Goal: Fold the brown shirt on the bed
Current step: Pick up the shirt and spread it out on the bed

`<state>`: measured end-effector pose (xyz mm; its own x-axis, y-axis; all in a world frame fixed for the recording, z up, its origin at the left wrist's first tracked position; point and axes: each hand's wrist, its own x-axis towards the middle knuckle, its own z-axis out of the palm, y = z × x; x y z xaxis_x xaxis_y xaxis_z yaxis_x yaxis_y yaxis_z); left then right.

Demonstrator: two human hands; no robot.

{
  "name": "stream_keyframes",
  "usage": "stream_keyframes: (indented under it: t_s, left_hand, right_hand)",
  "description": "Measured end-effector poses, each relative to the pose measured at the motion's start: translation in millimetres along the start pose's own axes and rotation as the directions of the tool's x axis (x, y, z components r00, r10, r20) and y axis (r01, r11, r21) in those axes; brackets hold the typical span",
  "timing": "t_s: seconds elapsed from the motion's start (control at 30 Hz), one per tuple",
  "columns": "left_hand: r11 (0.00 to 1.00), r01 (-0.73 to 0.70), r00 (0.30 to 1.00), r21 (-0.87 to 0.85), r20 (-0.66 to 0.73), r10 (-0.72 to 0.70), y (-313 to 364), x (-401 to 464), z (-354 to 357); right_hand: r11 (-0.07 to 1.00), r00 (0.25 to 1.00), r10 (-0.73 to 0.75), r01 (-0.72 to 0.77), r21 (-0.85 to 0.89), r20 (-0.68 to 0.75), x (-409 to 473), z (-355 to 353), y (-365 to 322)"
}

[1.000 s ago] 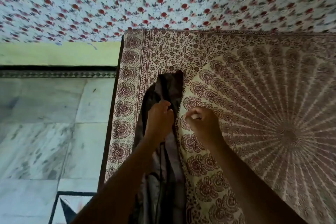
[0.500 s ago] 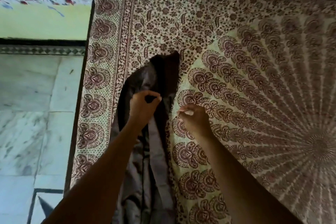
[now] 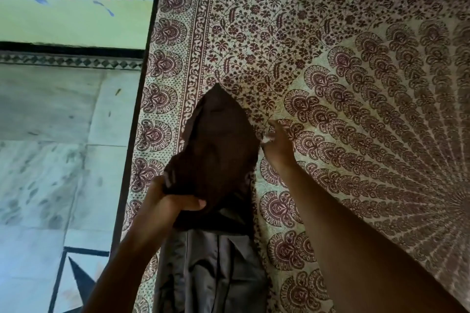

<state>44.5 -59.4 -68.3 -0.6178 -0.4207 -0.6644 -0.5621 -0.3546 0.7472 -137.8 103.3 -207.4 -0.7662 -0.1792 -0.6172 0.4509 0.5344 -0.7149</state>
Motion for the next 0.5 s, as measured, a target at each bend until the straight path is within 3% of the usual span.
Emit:
stream_keyframes:
  t_s: [0.07,0.17,0.23,0.3,0.33,0.4,0.5]
  left_hand:
    - [0.994,-0.020,0.997,-0.110,-0.070,0.013,-13,-5,-24]
    - [0.991,0.018,0.982,-0.132,-0.185,-0.043,-42,5,-51]
    - [0.986,0.090,0.980,-0.140,-0.165,-0.113,-57,16,-62]
    - [0.964,0.217,0.965,-0.157,-0.112,-0.235,-69,26,-70]
    - [0.960,0.245,0.952,-0.134,-0.152,-0.264,-74,32,-73]
    - [0.981,0.181,0.956,0.068,-0.244,-0.160,-89,37,-79]
    - [0.960,0.102,0.961,0.260,-0.276,-0.028,-94,35,-78]
  right_hand:
    - [0.980,0.990,-0.139,0.141,-0.141,0.025,9,15,-16]
    - [0.876,0.945,-0.312,0.328,-0.353,0.103,30,46,-42]
    - [0.825,0.916,-0.348,0.401,-0.398,0.201,45,69,-60]
    - [0.770,0.863,-0.340,0.483,-0.416,0.373,56,87,-70]
    - [0.723,0.823,-0.315,0.531,-0.443,0.472,61,96,-72]
    - [0.532,0.746,-0.205,0.628,-0.568,0.634,64,106,-77]
    - [0.131,0.718,0.002,0.690,-0.712,0.696,57,112,-89]
